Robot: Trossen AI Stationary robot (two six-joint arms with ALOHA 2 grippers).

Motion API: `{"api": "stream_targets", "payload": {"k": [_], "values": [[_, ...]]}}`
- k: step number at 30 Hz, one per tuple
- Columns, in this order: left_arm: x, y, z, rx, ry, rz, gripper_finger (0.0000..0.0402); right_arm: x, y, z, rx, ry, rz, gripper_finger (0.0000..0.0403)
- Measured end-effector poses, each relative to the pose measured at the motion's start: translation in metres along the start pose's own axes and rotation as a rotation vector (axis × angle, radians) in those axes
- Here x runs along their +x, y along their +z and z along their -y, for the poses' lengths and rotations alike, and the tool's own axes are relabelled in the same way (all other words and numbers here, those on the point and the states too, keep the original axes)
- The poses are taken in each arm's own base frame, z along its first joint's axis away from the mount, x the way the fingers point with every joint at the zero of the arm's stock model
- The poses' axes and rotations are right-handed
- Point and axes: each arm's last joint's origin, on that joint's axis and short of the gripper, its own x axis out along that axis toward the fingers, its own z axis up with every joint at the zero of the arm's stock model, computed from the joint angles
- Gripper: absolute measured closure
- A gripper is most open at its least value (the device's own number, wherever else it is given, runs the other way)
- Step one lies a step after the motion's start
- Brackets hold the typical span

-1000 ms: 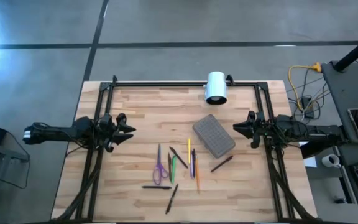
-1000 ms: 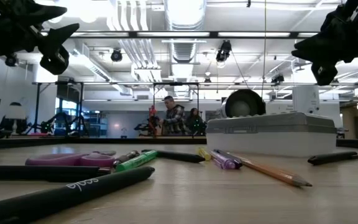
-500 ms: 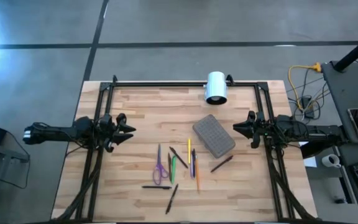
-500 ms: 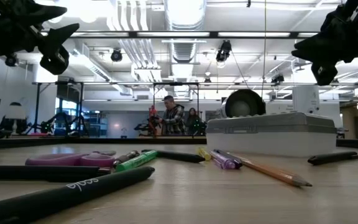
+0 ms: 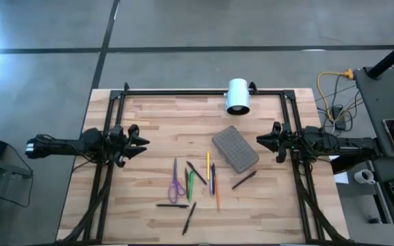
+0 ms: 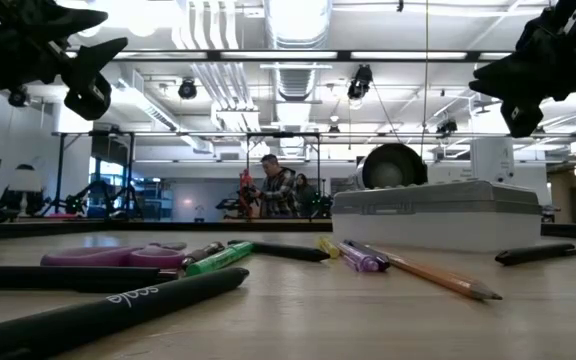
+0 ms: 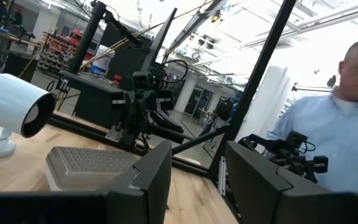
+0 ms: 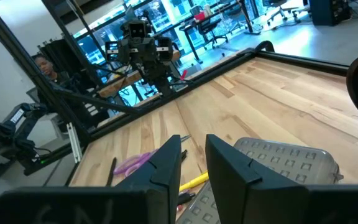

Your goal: Pick & place school supplies into a supply box

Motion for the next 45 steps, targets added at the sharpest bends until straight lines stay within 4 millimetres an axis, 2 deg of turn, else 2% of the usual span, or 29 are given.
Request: {"api": "stream_targets", "payload": {"k": [8, 13, 17, 22, 24, 27, 30, 36, 40, 45], "values": [[0.0, 0.0, 0.0, 0.0, 0.0, 0.0, 0.0265, 0.0, 0.001, 0.0, 0.006, 0.004, 0.007, 0.0335], [0.0, 0.003, 0.0, 0.019, 0.016, 0.044, 0.0265, 0.0, 0.009, -0.005, 0.259, 0.059, 0.083, 0.0335], [0.0, 0.015, 0.004, -0.086, 0.009, 0.185, 0.0265, -0.002, 0.019, -0.009, 0.369, 0.104, 0.188, 0.0335], [-0.004, 0.028, 0.01, -0.407, -0.099, 0.321, 0.0265, -0.004, 0.028, -0.01, 0.497, 0.079, 0.338, 0.0335], [-0.006, 0.032, 0.01, -0.392, -0.088, 0.373, 0.0265, -0.005, 0.031, -0.01, 0.562, 0.088, 0.375, 0.0335], [-0.007, 0.035, 0.007, -0.347, 0.057, 0.473, 0.0265, -0.005, 0.031, -0.009, 0.531, 0.056, 0.392, 0.0335], [-0.008, 0.038, 0.004, -0.405, 0.158, 0.561, 0.0265, -0.005, 0.031, -0.008, 0.515, 0.034, 0.403, 0.0335], [-0.008, 0.038, 0.003, -0.427, 0.192, 0.581, 0.0265, -0.004, 0.03, -0.01, 0.504, 0.08, 0.36, 0.0335], [-0.009, 0.04, -0.001, -0.443, 0.316, 0.654, 0.0265, -0.001, 0.028, -0.01, 0.53, 0.084, 0.325, 0.0333], [0.004, 0.048, 0.004, -0.433, 0.31, 0.591, 0.0265, 0.007, 0.023, -0.008, 0.546, 0.04, 0.262, 0.0295]]}}
